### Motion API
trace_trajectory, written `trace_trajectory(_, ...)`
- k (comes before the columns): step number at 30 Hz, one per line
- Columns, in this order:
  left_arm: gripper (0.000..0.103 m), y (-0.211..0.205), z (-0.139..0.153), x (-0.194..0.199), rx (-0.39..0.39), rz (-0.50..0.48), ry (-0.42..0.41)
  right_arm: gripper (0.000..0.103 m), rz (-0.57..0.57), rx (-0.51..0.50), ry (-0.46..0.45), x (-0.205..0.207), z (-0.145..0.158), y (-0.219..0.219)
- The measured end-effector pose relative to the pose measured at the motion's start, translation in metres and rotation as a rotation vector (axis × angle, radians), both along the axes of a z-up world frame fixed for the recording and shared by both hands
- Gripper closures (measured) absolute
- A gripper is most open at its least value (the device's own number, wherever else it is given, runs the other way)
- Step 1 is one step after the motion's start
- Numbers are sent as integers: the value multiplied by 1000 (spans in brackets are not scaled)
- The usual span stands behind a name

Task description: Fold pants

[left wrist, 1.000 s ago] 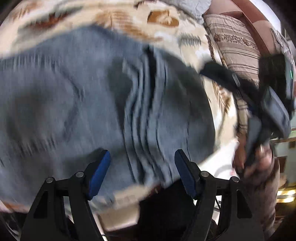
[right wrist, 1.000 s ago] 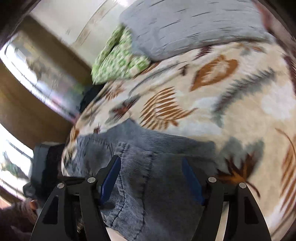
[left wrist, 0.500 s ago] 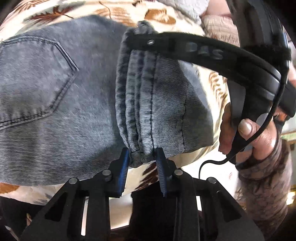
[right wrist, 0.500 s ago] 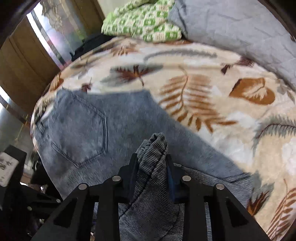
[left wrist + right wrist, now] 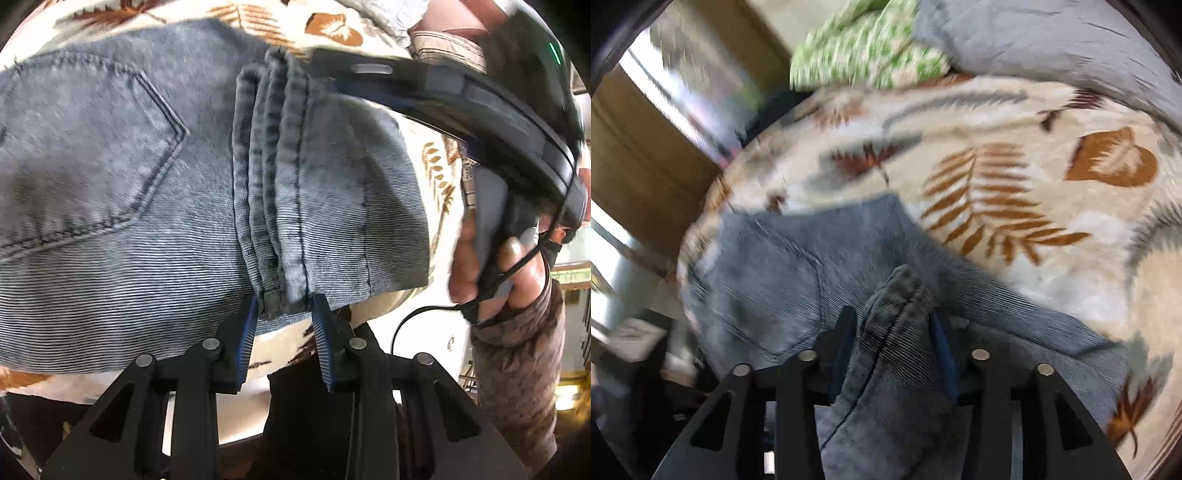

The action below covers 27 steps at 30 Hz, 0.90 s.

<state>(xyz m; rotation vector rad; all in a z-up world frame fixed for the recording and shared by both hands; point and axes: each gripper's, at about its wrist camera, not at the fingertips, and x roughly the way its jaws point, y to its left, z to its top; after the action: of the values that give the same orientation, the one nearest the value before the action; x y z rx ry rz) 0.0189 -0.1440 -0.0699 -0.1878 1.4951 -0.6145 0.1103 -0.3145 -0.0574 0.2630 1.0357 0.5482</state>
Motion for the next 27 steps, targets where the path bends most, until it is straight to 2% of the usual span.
trace_trajectory(1,74,3,4,3,-1,5,-14,45,-47,38,-28,-6,10,-22)
trace_trajectory(3,64,5,16,15,3,38,-58,39,-156,56,-73,-16,20,-65)
trace_trajectory(4,55,6,19,23,2,58,-70,39,-202,56,-72,-19,18,-83)
trace_trajectory(6,52,2,21,40,5,81,-81,44,-286,75,-22,-24,1,-113)
trace_trajectory(8,52,-10,17,61,19,92,-77,56,-324,91,31,-28,-21,-127)
trace_trajectory(9,52,-19,14,70,26,99,-73,60,-328,104,53,-28,-30,-130)
trace_trajectory(12,52,-36,4,89,64,117,-61,60,-335,178,84,-26,-51,-127)
trace_trajectory(13,52,-33,4,87,82,112,-60,63,-337,190,96,-23,-58,-125)
trace_trajectory(14,52,-35,-1,88,115,107,-61,72,-335,192,103,-21,-61,-124)
trace_trajectory(15,52,-35,-6,86,148,98,-57,88,-324,185,86,-19,-58,-120)
trace_trajectory(16,52,-40,-11,86,149,86,-52,89,-307,165,45,-19,-50,-117)
trace_trajectory(17,52,-40,-13,82,159,78,-66,89,-281,112,-20,-20,-36,-109)
trace_trajectory(18,52,-40,-13,78,173,72,-83,89,-274,79,-43,-21,-33,-104)
trace_trajectory(19,52,-42,-16,76,181,66,-99,90,-261,18,-47,-17,-34,-99)
trace_trajectory(21,52,-44,-14,74,192,63,-114,88,-240,-130,14,-5,-55,-91)
trace_trajectory(22,52,-46,-12,72,200,54,-121,84,-244,-135,31,-5,-61,-92)
trace_trajectory(23,52,-47,-11,70,208,46,-129,83,-266,-93,31,-9,-62,-99)
trace_trajectory(24,52,-48,-10,67,214,41,-137,79,-286,-37,29,-14,-60,-105)
trace_trajectory(25,52,-49,-10,67,216,41,-141,79,-302,17,27,-21,-56,-111)
trace_trajectory(27,52,-53,-10,63,223,40,-146,79,-320,55,19,-35,-50,-117)
